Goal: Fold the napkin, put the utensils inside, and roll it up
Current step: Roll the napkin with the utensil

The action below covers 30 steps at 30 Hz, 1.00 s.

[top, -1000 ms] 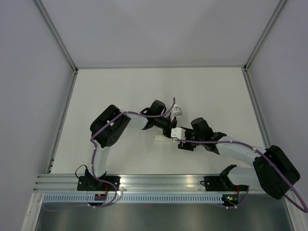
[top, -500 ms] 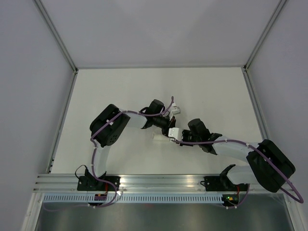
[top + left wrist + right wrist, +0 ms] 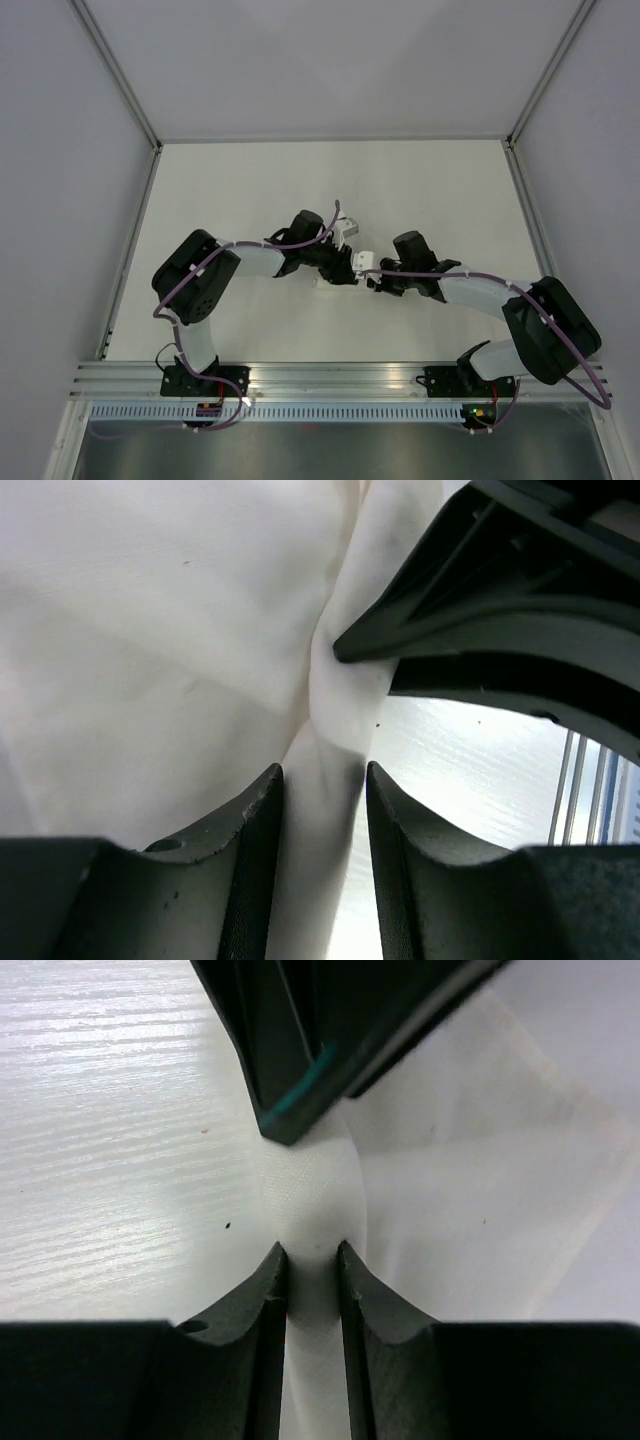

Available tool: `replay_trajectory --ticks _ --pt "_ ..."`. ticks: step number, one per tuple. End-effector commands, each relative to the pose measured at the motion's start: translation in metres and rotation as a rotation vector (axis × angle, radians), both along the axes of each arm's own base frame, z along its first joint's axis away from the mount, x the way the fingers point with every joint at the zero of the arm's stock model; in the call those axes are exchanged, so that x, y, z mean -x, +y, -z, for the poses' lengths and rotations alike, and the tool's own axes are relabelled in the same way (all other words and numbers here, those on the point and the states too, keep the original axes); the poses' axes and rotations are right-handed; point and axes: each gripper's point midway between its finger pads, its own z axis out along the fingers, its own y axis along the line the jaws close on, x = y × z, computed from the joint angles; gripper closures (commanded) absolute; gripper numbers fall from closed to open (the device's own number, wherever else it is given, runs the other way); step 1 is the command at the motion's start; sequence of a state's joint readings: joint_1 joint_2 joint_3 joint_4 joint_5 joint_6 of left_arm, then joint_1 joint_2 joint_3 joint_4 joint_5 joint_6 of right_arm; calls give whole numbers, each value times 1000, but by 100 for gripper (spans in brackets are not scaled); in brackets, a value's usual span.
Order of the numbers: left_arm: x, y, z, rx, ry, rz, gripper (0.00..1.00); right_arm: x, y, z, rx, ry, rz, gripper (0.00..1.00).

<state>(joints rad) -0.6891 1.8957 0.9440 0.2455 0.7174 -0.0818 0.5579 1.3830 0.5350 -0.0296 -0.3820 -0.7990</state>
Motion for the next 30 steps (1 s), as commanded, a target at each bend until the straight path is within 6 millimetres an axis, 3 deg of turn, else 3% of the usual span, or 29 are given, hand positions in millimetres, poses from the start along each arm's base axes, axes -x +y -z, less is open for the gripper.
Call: replay_trajectory --ticks 1,2,3,6,7,8,9,11,12,14,15,19,23,27,30 --pt "-27 11 -38 33 -122 -173 56 29 -21 23 74 223 -11 93" --pt "-26 16 -37 28 -131 -200 56 38 -22 27 80 292 -26 93" --pt "-31 19 -55 56 -181 -236 56 32 -17 21 67 297 -33 93" --pt "-38 35 -65 66 -269 -335 56 30 -16 21 70 382 -52 94" --pt "-40 39 -81 93 -311 -360 56 28 -17 22 75 395 -61 94" --pt "-40 47 -79 89 -348 -387 56 37 -21 30 105 471 -65 94" --pt "-39 51 -80 93 -367 -391 56 28 -15 25 99 470 -77 94" --pt "-33 56 -86 108 -429 -387 56 36 -19 35 126 569 -91 95" --pt "-31 57 -88 114 -460 -378 55 26 -15 32 126 568 -96 95" --pt "-23 60 -84 78 -548 -365 53 32 -18 42 151 656 -99 96" --pt "-16 55 -81 64 -590 -326 53 23 -15 41 150 654 -97 96" --pt "-9 50 -69 -42 -727 -275 53 22 -18 52 173 744 -88 96" --pt "2 33 -59 -93 -820 -198 47 22 -22 56 195 799 -77 96" --pt "11 15 -32 -208 -895 -101 44 17 -21 58 203 817 -71 96" --pt "14 1 -26 -256 -999 -44 44 17 -24 63 212 843 -66 95"
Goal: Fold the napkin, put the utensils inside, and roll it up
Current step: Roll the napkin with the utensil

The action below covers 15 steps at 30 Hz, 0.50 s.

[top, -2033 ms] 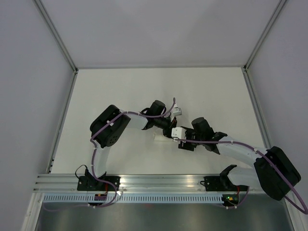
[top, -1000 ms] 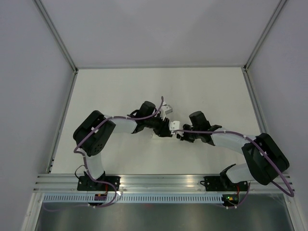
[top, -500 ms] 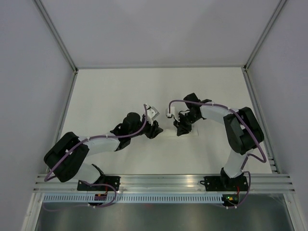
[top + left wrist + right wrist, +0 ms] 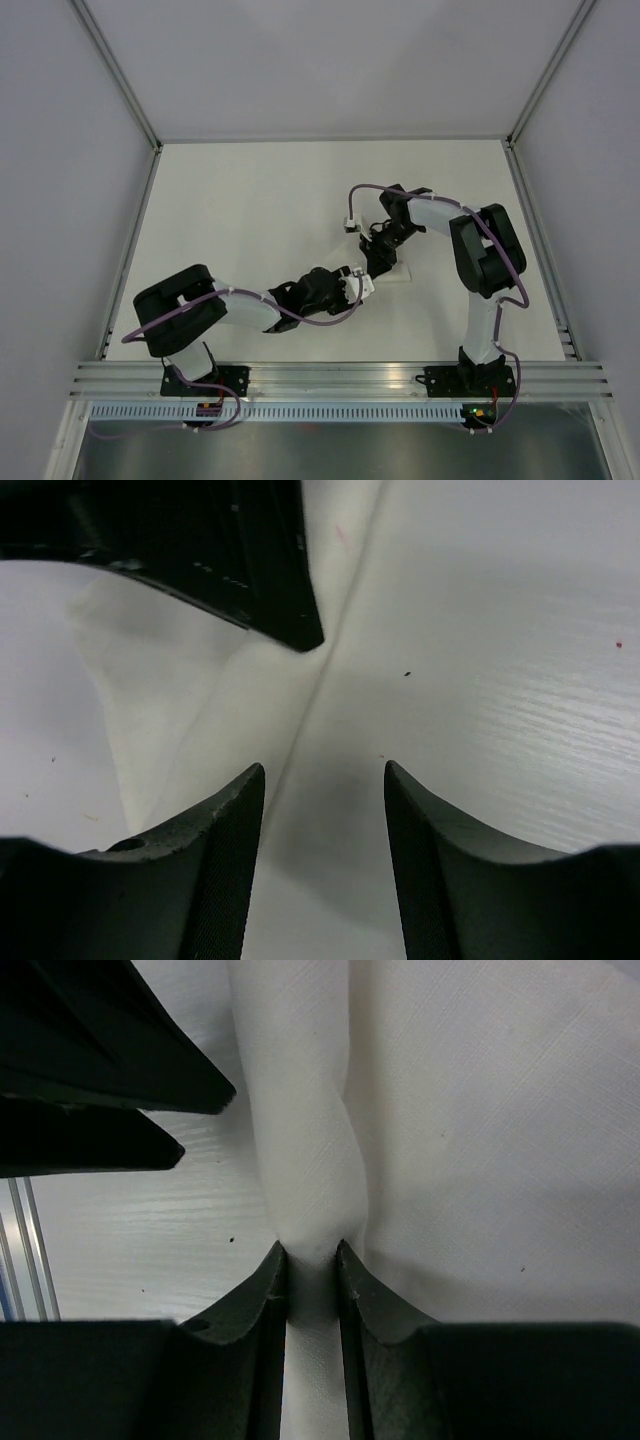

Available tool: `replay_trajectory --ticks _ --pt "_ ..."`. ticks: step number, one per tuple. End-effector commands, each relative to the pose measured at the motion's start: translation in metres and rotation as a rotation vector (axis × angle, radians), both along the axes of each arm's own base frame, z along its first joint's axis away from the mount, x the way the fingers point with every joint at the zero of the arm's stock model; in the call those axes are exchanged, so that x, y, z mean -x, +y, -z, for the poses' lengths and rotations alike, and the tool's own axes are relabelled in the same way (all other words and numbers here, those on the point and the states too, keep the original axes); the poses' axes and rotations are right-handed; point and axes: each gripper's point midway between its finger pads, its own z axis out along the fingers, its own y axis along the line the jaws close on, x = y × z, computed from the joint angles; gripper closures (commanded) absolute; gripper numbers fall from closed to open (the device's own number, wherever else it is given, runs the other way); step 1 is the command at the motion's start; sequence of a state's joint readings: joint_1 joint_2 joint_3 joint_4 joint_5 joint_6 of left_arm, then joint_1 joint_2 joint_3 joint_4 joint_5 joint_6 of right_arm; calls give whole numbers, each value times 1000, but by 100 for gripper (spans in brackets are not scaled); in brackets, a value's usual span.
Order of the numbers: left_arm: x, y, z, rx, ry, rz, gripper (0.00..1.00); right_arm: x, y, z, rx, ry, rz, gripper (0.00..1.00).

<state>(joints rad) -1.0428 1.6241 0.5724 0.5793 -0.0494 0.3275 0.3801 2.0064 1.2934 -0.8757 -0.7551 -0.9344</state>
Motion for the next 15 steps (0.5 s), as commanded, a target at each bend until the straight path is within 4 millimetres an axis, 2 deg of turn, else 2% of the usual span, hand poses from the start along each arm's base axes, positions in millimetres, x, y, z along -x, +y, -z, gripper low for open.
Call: replay_trajectory --ticks 1,3,5,6,10,15 --pt "-16 -19 -8 -110 -230 38 43 40 -38 58 203 143 -76 95" --pt "-18 -28 -5 -140 -269 46 43 39 -40 61 211 145 -73 95" --pt "-22 -29 8 -196 -298 55 42 38 -40 60 210 148 -73 96" --pt "-28 -28 8 -212 -317 32 42 38 -41 60 209 153 -70 96" --pt "-32 -24 28 -283 -335 40 41 37 -42 60 212 154 -68 96" --pt "-26 -14 55 -368 -270 74 44 40 -45 60 215 176 -78 96"
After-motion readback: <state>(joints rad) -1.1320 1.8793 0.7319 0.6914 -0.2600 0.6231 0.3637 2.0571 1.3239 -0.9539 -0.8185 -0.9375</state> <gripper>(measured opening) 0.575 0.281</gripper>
